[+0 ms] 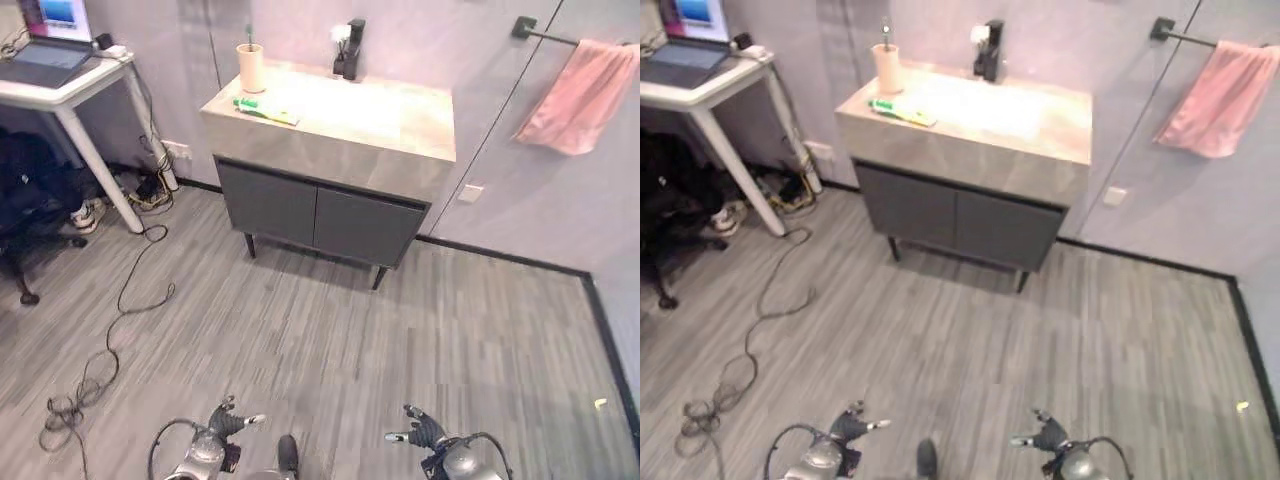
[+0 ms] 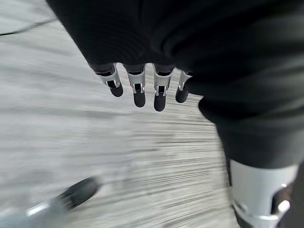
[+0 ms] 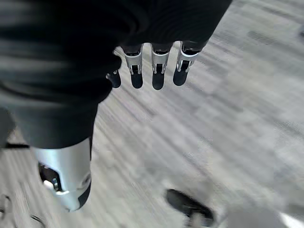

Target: Put brush and paste in cup on sink, flatten towel.

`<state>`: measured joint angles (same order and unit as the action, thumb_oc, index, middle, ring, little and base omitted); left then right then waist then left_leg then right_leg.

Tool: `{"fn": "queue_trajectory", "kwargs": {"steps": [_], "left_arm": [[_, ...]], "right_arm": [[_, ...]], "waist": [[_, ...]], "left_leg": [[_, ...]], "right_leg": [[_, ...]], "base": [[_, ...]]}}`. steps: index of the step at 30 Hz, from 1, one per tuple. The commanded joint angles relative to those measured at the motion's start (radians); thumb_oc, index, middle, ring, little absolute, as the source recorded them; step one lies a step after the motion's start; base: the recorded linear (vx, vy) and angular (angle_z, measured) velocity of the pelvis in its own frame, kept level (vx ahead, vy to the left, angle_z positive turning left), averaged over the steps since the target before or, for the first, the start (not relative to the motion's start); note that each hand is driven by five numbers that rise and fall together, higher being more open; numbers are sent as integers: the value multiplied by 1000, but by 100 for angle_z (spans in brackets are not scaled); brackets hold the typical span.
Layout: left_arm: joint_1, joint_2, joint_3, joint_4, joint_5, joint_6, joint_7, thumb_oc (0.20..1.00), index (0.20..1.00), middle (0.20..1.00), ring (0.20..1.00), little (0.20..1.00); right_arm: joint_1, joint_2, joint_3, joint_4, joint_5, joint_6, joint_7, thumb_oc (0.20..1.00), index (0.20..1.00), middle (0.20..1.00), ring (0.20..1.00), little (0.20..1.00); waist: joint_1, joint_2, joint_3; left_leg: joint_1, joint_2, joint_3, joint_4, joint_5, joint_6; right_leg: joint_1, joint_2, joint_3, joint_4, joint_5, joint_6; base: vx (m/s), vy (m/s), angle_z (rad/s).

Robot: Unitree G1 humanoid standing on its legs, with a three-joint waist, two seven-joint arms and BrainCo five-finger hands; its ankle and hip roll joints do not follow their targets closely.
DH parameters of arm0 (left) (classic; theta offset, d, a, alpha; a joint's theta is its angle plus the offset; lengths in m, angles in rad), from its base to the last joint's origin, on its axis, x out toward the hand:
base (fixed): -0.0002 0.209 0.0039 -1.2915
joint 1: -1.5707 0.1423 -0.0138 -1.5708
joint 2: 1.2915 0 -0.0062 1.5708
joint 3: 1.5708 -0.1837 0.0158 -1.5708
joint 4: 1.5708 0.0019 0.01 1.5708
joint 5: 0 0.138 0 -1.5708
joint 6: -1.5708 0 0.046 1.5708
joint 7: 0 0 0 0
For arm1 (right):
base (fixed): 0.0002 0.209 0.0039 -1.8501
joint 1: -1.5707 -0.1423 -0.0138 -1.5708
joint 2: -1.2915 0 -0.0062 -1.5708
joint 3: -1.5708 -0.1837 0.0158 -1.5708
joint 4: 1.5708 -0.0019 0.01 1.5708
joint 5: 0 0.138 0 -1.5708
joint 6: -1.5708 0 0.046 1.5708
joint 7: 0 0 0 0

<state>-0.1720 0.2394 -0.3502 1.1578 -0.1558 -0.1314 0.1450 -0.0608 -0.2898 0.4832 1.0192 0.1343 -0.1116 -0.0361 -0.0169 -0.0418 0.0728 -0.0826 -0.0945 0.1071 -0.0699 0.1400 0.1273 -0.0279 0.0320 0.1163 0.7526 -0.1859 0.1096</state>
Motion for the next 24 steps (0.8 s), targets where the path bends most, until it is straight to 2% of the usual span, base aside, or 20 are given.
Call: {"fn": "queue_trajectory", "kwargs": {"steps": [1,2,3,4,5,6,7,8,9,11,12,13,16,17,18,19,20,22,23,24], "left_arm": [[-23,21,-4,-12,31,-14,11,1000,1000,1000,1000,1000],[-23,21,-4,-11,31,-15,11,1000,1000,1000,1000,1000],[-36,19,1,17,36,-16,13,1000,1000,1000,1000,1000],[-36,19,2,17,36,-16,13,1000,1000,1000,1000,1000],[-41,16,3,30,40,-16,3,1000,1000,1000,1000,1000],[-41,16,3,30,40,-16,3,1000,1000,1000,1000,1000],[-55,12,5,45,55,-16,2,1000,1000,1000,1000,1000],[-55,11,5,45,56,-17,2,1000,1000,1000,1000,1000],[-56,3,1,43,63,-16,-6,1000,1000,1000,1000,1000],[-55,-2,0,45,69,-16,-10,1000,1000,1000,1000,1000],[-37,-22,-14,52,83,-11,-20,1000,1000,1000,1000,1000],[-37,-23,-14,52,83,-11,-19,1000,1000,1000,1000,1000],[-30,-45,-18,61,74,-4,-16,1000,1000,1000,1000,1000],[-29,-46,-18,61,74,-4,-16,1000,1000,1000,1000,1000],[-37,-53,-27,58,70,-2,-14,1000,1000,1000,1000,1000],[-37,-53,-27,58,70,-2,-14,1000,1000,1000,1000,1000],[-46,-46,-34,40,62,1,-17,1000,1000,1000,1000,1000],[-47,-46,-34,38,54,3,-14,1000,1000,1000,1000,1000],[-63,-50,-43,34,49,2,3,1000,1000,1000,1000,1000],[-63,-52,-48,31,48,4,1,1000,1000,1000,1000,1000]], "right_arm": [[-89,-43,0,-111,-34,-32,0,1000,1000,1000,1000,1000],[-89,-43,0,-111,-34,-31,0,1000,1000,1000,1000,1000],[-92,-45,-1,-116,-23,-35,-1,1000,1000,1000,1000,1000],[-92,-45,0,-116,-23,-35,-1,1000,1000,1000,1000,1000],[-87,-50,3,-116,-18,-36,-1,1000,1000,1000,1000,1000],[-87,-50,3,-116,-18,-36,-1,1000,1000,1000,1000,1000],[-80,-48,-8,-117,-11,-33,-2,1000,1000,1000,1000,1000],[-79,-49,-8,-118,-11,-33,-2,1000,1000,1000,1000,1000],[-71,-48,-16,-120,-14,-26,-3,1000,1000,1000,1000,1000],[-66,-46,-18,-114,-15,-26,-2,1000,1000,1000,1000,1000],[-49,-51,-20,-80,-15,-22,1,1000,1000,1000,1000,1000],[-49,-51,-20,-80,-15,-23,1,1000,1000,1000,1000,1000],[-58,-77,-19,-86,-15,-24,3,1000,1000,1000,1000,1000],[-57,-78,-19,-87,-15,-24,4,1000,1000,1000,1000,1000],[-63,-97,-23,-101,-17,-26,1,1000,1000,1000,1000,1000],[-63,-97,-23,-101,-17,-26,1,1000,1000,1000,1000,1000],[-68,-110,-19,-107,-27,-23,-6,1000,1000,1000,1000,1000],[-70,-114,-16,-107,-27,-21,-9,1000,1000,1000,1000,1000],[-75,-119,-12,-86,-31,-14,-21,1000,1000,1000,1000,1000],[-71,-119,-12,-72,-36,-11,-27,1000,1000,1000,1000,1000]], "waist": [[-54,85,86],[-53,86,85],[-71,82,81],[-76,83,86],[-98,69,77],[-99,69,78],[-116,51,74],[-119,56,77],[-137,55,84],[-146,55,85],[-147,53,45],[-147,54,46],[-151,71,23],[-152,73,23],[-149,68,19],[-149,68,19],[-139,40,28],[-132,31,35],[-126,12,41],[-120,7,41]], "left_leg": [[49,74,41,1,-43,-109],[48,76,41,1,-43,-110],[93,65,49,-13,-69,-120],[98,65,43,-13,-70,-120],[141,30,18,-17,-111,-122],[142,31,18,-17,-111,-122],[189,7,3,-17,-151,-123],[194,12,-1,-17,-154,-123],[231,6,-21,-17,-179,-129],[256,4,-40,-17,-196,-130],[296,4,-76,5,-239,-131],[296,4,-76,7,-240,-131],[270,13,-92,178,-198,-178],[269,15,-93,182,-200,-178],[210,36,-65,354,-116,-247],[210,36,-65,354,-117,-247],[132,68,-23,551,-25,-306],[98,79,-2,617,-28,-307],[28,177,130,618,-27,-284],[1,212,176,588,-45,-270]], "right_leg": [[-172,-8,-47,-158,235,32],[-173,-6,-47,-160,238,31],[-204,-30,-119,-351,193,22],[-194,-30,-124,-355,192,22],[-227,9,-103,-544,231,23],[-225,9,-104,-545,231,23],[-274,-11,-123,-684,305,37],[-265,-9,-128,-692,306,37],[-293,-32,-153,-740,341,49],[-300,-33,-140,-741,351,51],[-236,-29,-115,-765,374,22],[-235,-28,-116,-765,374,22],[-170,-11,-112,-760,359,-9],[-169,-10,-113,-761,359,-9],[-108,-13,-134,-779,335,-27],[-108,-13,-134,-779,335,-27],[-58,-32,-138,-789,313,-49],[-35,-34,-137,-796,300,-57],[4,-51,-146,-804,278,-65],[19,-60,-153,-805,264,-66]], "base": [[677,411,34],[972,455,51],[298,44,44],[634,41,-3],[339,-3,-48],[675,-29,-46],[353,-22,8],[607,-61,54],[409,-69,62],[486,-123,68],[430,-140,67],[588,-206,70],[287,-120,54],[361,-184,41],[213,-125,5],[416,-292,32],[271,-232,25],[266,-217,17],[260,-163,2],[361,-168,-3]]}}
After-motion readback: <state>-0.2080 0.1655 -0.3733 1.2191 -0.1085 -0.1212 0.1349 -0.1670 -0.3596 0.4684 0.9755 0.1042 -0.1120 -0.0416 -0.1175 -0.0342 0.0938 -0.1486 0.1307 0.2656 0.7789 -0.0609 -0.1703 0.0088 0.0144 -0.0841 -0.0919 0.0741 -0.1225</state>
